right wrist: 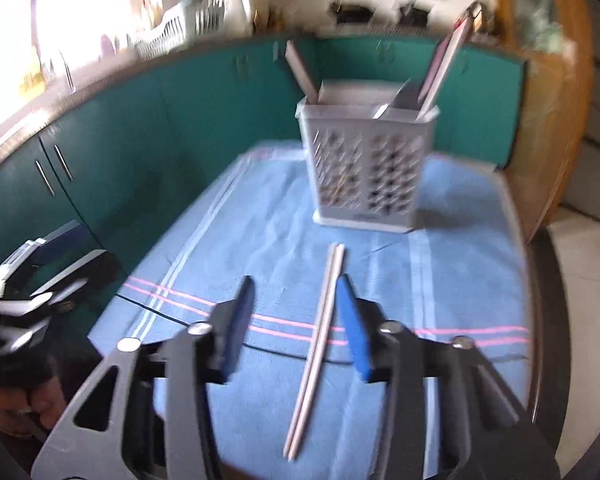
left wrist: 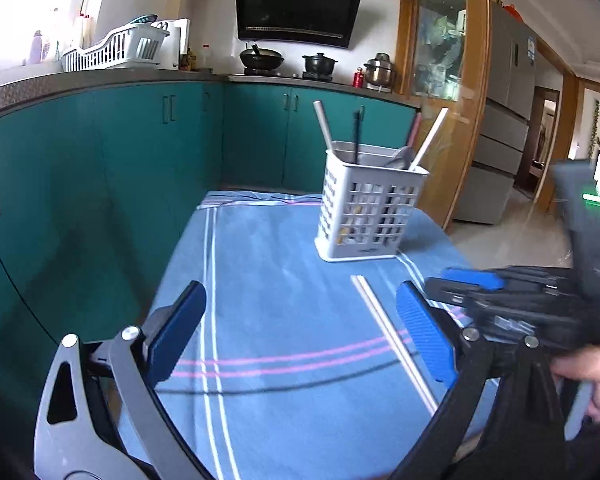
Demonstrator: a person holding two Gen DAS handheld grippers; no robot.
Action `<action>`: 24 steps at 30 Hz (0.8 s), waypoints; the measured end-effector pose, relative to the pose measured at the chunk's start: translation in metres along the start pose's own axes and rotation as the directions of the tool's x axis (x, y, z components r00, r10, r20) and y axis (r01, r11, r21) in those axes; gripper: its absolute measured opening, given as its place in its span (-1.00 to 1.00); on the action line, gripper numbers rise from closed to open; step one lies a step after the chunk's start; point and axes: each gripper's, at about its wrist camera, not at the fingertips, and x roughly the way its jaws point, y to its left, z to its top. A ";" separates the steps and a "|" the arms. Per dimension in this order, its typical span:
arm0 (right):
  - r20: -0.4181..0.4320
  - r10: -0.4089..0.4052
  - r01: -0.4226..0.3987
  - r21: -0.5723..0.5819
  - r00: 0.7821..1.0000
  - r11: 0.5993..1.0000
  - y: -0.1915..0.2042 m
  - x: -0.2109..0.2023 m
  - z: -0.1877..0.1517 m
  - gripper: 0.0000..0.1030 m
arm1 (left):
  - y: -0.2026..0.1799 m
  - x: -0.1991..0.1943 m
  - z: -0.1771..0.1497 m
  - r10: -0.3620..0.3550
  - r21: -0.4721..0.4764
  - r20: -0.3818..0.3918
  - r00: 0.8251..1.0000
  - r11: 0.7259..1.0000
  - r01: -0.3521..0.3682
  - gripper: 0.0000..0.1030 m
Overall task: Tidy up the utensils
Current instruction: 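Grasp a white chopstick beside the basket with the right tool and lift it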
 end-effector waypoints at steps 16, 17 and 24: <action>-0.201 -0.149 0.148 -0.021 0.968 0.989 -0.013 0.153 0.037 -0.41 | 0.039 0.030 -0.014 -0.053 -0.064 -0.052 0.997 0.997 0.050 0.84; -0.211 -0.157 0.155 -0.023 0.965 0.988 -0.014 0.156 0.036 -0.41 | 0.038 0.030 -0.015 -0.060 -0.060 -0.052 0.997 0.997 0.056 0.84; -0.212 -0.154 0.152 -0.026 0.965 0.988 -0.017 0.165 0.043 -0.42 | 0.037 0.030 -0.015 -0.066 -0.059 -0.050 0.997 0.996 0.063 0.84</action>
